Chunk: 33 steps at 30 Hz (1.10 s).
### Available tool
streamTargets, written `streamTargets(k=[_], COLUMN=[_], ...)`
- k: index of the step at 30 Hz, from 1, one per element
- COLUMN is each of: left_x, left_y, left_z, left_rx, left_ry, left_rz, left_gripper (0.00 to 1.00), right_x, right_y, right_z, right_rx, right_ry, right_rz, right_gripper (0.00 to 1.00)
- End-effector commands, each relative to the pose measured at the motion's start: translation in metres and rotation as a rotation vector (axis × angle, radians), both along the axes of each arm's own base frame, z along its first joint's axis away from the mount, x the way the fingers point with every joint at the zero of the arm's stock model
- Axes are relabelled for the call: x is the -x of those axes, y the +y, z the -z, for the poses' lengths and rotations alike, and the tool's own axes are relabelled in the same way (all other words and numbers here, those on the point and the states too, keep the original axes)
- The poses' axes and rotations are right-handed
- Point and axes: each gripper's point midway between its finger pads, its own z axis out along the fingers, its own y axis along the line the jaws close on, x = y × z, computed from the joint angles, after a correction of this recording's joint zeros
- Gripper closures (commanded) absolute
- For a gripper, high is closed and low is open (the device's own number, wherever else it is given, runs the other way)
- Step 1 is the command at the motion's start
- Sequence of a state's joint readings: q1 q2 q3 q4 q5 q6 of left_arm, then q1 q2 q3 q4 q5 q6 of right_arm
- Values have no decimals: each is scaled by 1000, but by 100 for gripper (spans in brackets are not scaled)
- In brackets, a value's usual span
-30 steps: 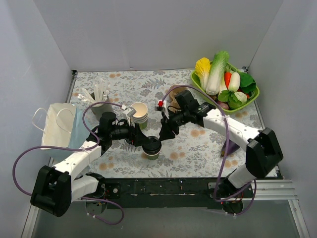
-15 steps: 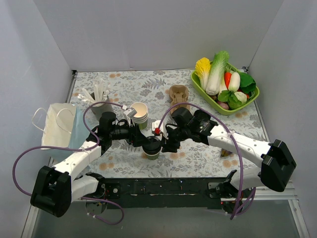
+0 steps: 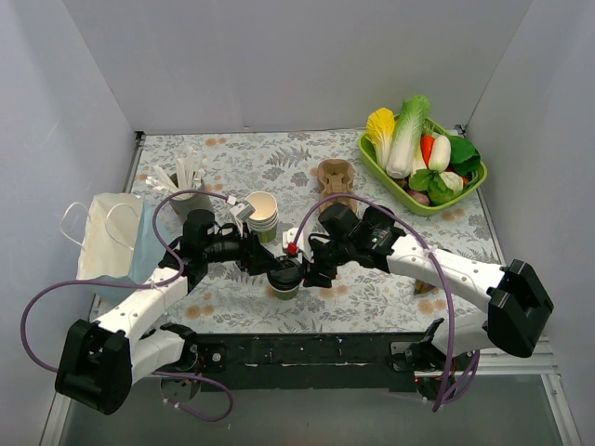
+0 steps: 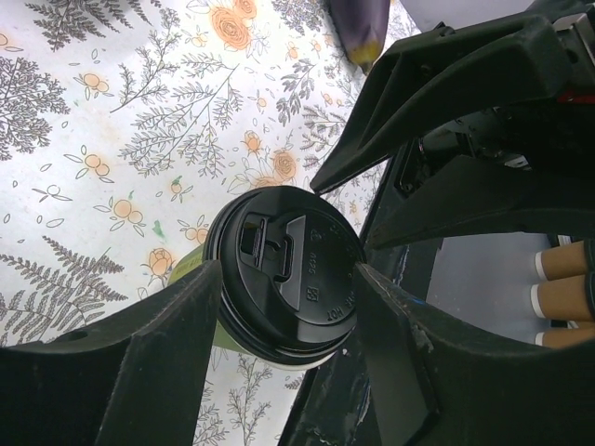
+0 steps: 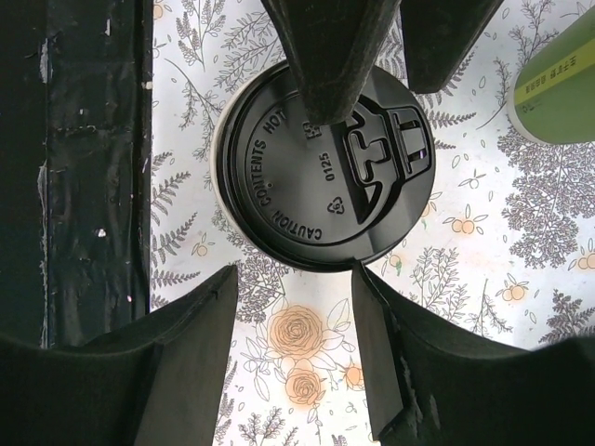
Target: Pack the takeout coffee
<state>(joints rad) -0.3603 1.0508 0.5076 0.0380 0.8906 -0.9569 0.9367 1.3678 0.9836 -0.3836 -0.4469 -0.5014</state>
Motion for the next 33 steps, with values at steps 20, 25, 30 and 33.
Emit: streamTargets(k=[20, 25, 30, 33], left_x=[-20, -21, -16, -13], left_y=[30, 34, 33, 33], left_z=[-6, -8, -2, 3], left_rx=[-38, -30, -12, -2], left_ry=[67, 127, 237, 244], left_rz=[-245, -298, -318, -313], left_gripper=[25, 21, 18, 18], right_x=[-19, -44, -52, -52], right_y=[39, 39, 36, 37], right_z=[-43, -42, -41, -38], right_rx=[-103, -119, -139, -143], right_ry=[34, 132, 227, 266], right_rz=[38, 120, 153, 151], right_gripper=[43, 42, 41, 40])
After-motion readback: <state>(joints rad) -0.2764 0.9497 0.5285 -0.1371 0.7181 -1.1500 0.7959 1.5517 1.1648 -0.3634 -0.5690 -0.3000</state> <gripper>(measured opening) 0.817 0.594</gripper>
